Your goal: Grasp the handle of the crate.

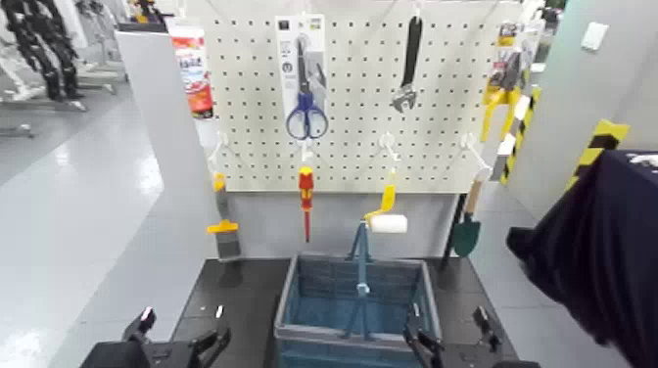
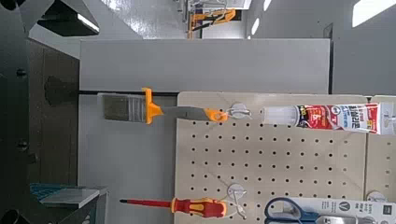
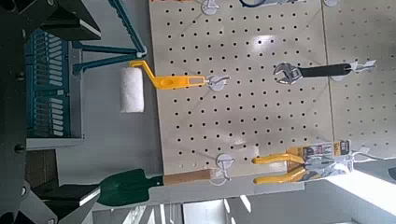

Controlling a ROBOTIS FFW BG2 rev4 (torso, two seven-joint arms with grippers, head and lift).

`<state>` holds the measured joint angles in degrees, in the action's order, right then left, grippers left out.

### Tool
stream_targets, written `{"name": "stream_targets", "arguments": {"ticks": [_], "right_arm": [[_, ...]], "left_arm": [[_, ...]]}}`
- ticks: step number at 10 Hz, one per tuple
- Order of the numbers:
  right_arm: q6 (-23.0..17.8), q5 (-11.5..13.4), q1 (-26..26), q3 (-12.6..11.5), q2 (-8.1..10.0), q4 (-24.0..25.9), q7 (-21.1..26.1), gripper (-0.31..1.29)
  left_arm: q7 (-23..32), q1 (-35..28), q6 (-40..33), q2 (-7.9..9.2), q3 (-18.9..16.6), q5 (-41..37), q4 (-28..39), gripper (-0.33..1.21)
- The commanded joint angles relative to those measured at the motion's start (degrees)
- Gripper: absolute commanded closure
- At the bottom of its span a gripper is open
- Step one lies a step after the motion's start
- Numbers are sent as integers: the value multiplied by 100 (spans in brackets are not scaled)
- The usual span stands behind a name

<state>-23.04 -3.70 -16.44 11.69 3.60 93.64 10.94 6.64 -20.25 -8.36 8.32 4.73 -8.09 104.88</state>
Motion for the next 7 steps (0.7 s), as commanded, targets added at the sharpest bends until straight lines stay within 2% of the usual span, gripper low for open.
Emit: {"name": "stream_targets", "arguments": {"ticks": [1,4,7], "right_arm": [[1,1,0,9,0,-3,4,14],[1,1,0,18,0,-12,4,14],[1,1,0,18,-9,-21,4,14]], "left_arm": [[-13,39,-8,3,-7,-62,-29,9],[-75,100,45,-6,-7,-193,-47,9],[-769,443,783,-59,-280,-782,-38,9]]}}
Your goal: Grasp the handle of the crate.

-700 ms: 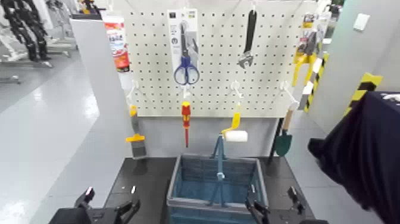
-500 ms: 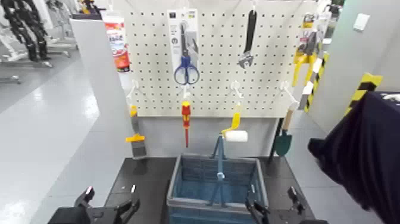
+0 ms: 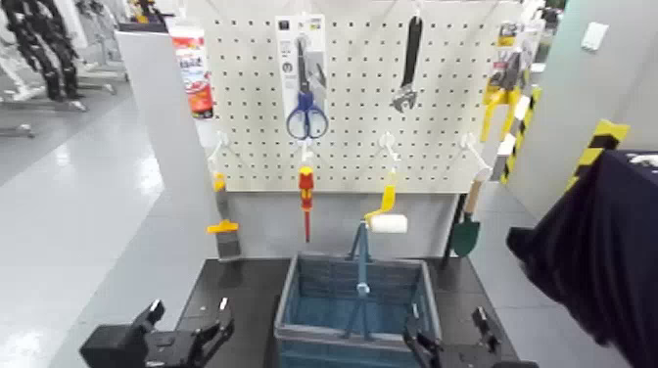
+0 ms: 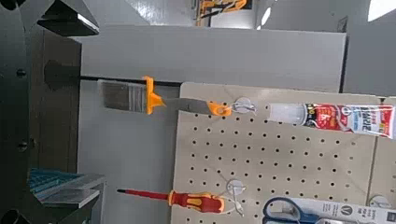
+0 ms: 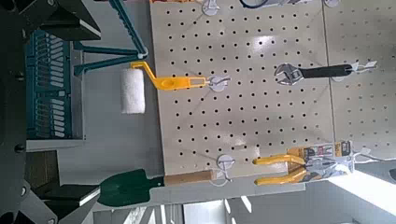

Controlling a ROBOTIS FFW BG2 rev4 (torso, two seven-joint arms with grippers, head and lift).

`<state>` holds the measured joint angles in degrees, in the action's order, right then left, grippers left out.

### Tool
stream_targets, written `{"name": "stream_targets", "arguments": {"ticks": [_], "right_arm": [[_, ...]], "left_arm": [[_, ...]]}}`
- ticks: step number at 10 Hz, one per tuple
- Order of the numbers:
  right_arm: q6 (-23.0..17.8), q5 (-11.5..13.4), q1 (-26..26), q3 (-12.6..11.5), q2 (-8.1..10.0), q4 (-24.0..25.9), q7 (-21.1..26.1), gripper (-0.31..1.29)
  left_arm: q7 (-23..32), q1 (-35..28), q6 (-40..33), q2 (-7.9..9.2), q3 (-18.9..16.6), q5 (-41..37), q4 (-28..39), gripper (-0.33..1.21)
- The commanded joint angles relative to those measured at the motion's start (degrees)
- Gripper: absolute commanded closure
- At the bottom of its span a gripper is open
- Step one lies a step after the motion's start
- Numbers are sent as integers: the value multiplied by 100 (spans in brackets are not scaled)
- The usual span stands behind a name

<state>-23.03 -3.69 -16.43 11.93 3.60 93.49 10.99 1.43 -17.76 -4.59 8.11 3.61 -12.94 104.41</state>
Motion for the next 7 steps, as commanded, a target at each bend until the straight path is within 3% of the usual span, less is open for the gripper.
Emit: {"name": "stream_targets", "arguments": {"ticks": [1,4,7], "right_arm": [[0,-9,0,-7,-9,-15,0,14],[-18,-9,0,-16,-18,-15,0,14],[-18,-9,9,-7,-18,-33,0,14]], "left_arm": [[-451,352,678,-55,-265,-464,18,9],[-970,906,1663,-46,-370,-1413,27,9],[-1014,1644,2709,306,-115,-2547,-263,9]]}}
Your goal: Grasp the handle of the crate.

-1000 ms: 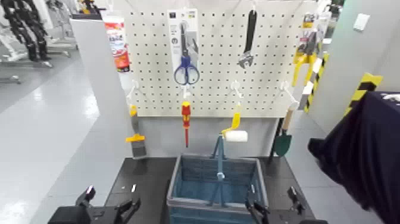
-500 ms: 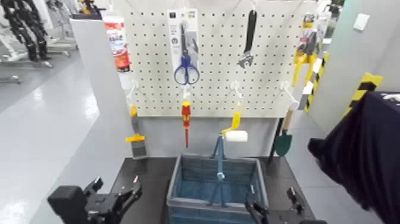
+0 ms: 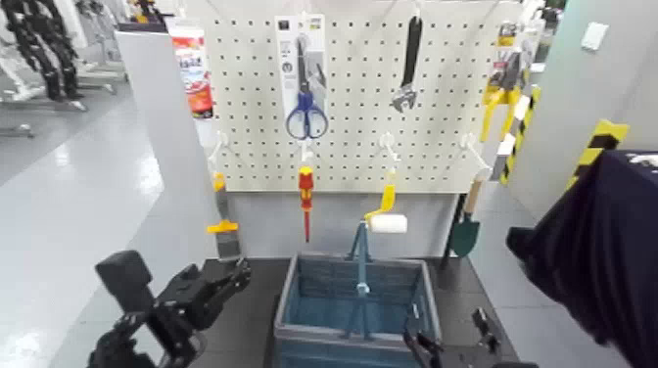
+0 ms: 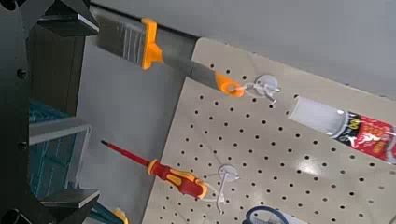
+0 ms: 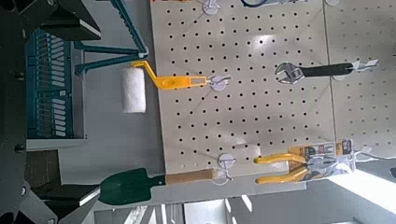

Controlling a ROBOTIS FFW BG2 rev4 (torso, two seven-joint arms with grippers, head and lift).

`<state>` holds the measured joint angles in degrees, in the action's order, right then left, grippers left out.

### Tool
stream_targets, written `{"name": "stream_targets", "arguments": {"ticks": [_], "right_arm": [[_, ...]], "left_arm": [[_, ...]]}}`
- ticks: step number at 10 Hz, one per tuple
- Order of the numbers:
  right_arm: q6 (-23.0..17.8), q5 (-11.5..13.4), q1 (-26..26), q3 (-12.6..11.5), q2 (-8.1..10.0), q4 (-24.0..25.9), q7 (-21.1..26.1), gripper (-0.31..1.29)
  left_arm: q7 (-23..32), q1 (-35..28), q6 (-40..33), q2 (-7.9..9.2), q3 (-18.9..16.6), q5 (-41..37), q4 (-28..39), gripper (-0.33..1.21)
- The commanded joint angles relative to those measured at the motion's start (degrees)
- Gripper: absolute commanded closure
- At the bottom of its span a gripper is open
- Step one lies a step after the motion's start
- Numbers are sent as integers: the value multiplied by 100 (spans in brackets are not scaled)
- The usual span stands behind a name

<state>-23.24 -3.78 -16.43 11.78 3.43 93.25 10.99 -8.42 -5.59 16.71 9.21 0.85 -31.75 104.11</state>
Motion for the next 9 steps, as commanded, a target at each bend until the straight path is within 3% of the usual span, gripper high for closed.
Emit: {"name": "stream_targets", "arguments": {"ticks": [1,4,9], "right_arm": [[3,0,8,17,-1,-18,0,14],[-23,0,25,35,-9,-44,0,14],[-84,-53,78,96,-9,-123,0,14]], "left_arm": [[-99,761,1036,327,249,-1193,-479,9],[-494,1719,1844,722,697,-2441,-1446,9],[-934,2888,2495,898,1497,-4102,-2853,9]]}}
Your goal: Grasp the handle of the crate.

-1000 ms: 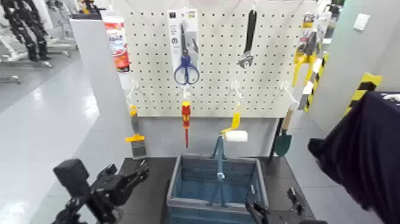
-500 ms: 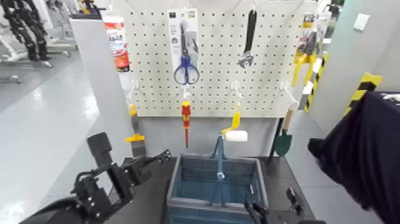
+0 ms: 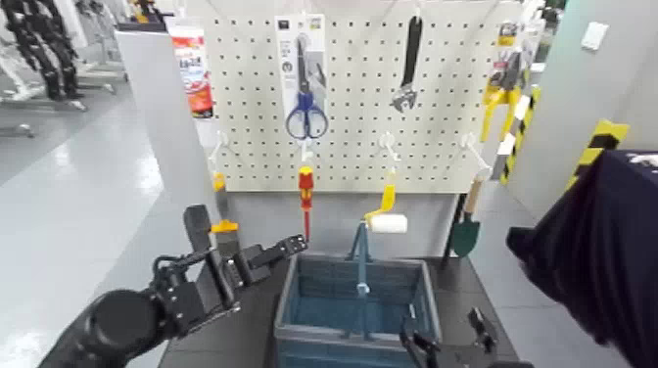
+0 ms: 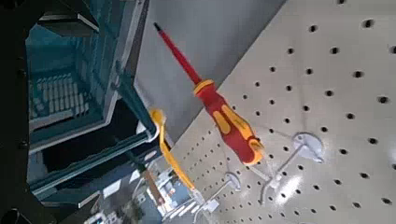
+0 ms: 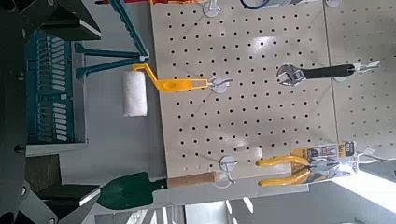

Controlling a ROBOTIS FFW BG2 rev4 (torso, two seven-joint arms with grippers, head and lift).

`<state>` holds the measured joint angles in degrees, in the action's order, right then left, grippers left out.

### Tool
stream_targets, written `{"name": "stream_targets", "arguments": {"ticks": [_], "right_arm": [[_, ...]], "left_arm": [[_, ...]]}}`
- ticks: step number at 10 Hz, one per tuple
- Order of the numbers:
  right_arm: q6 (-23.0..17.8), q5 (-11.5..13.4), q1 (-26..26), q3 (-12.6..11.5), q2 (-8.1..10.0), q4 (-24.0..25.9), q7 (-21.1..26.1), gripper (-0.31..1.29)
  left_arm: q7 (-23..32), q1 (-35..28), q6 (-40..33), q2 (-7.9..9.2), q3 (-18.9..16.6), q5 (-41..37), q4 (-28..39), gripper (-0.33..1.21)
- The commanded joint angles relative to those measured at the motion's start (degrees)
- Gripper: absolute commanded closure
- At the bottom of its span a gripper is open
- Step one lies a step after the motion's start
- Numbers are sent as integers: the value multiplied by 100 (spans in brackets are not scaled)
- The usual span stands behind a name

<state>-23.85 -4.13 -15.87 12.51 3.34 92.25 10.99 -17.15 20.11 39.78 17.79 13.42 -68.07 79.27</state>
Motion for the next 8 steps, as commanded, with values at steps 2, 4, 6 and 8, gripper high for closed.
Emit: {"name": "stream_targets", "arguments": {"ticks": [2,4,6,8], "right_arm": [[-50,-36,49,50,0,-49,0,14],[-85,-53,84,94,9,-85,0,14],[-120,-88,137,164,18,-128,0,14],[-173,-123,198,226,27,-155,0,14]], "left_arm": [[-201,696,364,14,592,-1024,-887,9],[-368,1145,628,-30,1014,-1490,-1494,9],[-667,1575,891,-144,1330,-1772,-2153,9],[-834,1839,1023,-268,1602,-2343,-2672,9]]}}
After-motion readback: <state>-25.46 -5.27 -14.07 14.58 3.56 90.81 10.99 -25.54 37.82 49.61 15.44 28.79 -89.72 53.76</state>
